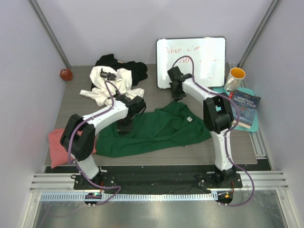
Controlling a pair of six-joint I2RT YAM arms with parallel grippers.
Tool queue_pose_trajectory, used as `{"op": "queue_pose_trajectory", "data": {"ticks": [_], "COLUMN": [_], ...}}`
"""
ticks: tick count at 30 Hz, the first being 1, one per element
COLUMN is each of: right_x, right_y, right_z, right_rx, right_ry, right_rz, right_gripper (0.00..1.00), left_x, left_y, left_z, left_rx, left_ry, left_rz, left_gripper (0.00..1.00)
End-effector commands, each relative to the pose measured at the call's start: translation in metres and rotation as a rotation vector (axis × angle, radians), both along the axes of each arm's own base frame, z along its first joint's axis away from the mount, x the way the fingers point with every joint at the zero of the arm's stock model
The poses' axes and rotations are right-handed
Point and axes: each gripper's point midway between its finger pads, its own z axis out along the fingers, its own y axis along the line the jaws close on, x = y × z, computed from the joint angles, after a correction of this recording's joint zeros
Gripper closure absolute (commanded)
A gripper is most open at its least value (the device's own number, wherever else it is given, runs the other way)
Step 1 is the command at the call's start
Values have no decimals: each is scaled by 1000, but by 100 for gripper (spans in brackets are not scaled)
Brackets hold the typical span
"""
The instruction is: Fold and stack the t-shirts
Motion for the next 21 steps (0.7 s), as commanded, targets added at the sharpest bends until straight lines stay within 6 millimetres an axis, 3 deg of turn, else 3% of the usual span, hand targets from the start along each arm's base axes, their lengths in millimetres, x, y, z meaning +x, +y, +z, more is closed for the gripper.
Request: {"op": "queue_pose_trajectory", "data": {"ticks": [1, 4, 12, 16, 21], "right_x": [33, 41, 57, 65, 70], "right_y": [-18, -27, -46, -67, -97], "right_z": [105, 129, 168, 181, 197], "right_rx": [-19, -43, -76, -88, -79], "right_ry": [-277, -337, -425, -455, -488], "right_rz": [-61, -78, -112, -162, -229], "right_gripper": [99, 99, 99, 99, 99], "left_x": [6, 7, 8, 10, 27], "left_y": [4, 3, 12, 23, 52], "left_z": [1, 1, 0, 1, 8], "left_rx": [5, 8, 46, 75, 80], "left_ry": [-28, -26, -30, -44, -92], "left_rz": [8, 2, 4, 33, 143], "left_gripper": [87, 87, 86, 86, 85]}}
